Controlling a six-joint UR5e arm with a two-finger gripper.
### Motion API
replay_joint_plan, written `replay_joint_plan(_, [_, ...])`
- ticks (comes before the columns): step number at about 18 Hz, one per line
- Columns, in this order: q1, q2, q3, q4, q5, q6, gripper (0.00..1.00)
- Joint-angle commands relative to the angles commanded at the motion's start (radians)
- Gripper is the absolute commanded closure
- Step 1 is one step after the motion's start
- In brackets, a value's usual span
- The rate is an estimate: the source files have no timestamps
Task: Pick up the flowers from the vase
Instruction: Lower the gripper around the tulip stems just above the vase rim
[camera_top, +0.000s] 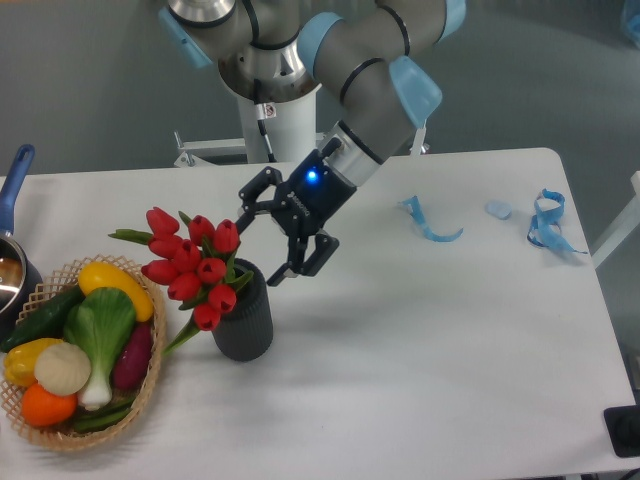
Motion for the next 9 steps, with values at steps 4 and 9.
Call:
replay_joint_plan(4, [-0.021, -0.029, 0.005, 0.028, 0.002, -0.002, 0.00])
replay_joint_plan(9, [-0.040, -0.069, 0.008, 0.057, -0.006, -0.002, 0.00])
